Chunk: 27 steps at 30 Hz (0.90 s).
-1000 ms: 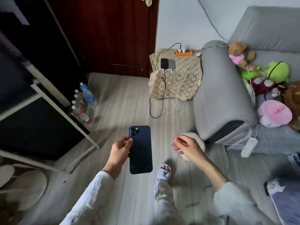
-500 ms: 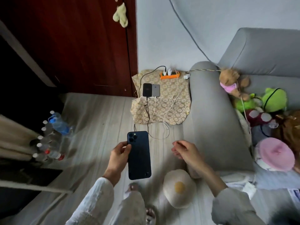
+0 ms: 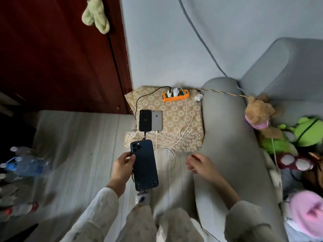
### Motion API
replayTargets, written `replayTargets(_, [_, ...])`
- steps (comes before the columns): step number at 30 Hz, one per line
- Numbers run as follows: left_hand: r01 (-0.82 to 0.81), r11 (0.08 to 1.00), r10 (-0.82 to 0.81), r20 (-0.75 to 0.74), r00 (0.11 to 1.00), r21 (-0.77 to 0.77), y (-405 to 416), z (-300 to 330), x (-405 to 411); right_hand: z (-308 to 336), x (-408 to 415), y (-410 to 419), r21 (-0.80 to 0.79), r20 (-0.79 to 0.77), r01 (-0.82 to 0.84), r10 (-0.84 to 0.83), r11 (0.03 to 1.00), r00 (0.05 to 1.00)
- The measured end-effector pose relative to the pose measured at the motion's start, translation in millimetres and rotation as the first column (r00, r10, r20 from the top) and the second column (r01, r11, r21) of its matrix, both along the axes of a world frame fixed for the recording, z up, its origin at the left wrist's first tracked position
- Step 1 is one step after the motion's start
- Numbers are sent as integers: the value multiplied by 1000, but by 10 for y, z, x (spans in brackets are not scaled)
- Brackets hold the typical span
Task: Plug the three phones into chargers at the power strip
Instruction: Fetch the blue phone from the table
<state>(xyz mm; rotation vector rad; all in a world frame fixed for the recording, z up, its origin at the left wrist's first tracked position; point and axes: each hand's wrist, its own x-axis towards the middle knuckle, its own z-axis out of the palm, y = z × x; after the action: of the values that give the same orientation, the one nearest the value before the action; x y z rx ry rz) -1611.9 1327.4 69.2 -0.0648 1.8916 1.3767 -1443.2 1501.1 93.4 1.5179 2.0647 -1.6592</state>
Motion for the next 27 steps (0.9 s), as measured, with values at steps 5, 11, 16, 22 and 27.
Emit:
replayTargets(5, [-20, 998, 23, 61, 998, -53, 767, -275, -363, -222, -253, 853, -5, 106, -23, 23, 1000, 994])
replayTargets(11, [-73, 986, 87, 93, 992, -147, 1731, -731, -599, -678, -639, 2088, -91, 142, -46, 59, 995, 988])
replayTargets(16, [-108, 961, 136, 93, 986, -256, 2494, -1191, -774, -1147, -1106, 3096, -141, 164, -34, 57, 989, 985])
replayTargets(22, [-92, 949, 141, 144, 980, -303, 3208, -1844, -1030, -1901, -1627, 3866, -202, 220, 63, -17, 977, 975])
replayTargets(27, [-53, 933, 109, 139, 984, -355, 3539, -2372, -1164, -2507, -1859, 4171, -212, 340, 278, -196, 937, 920])
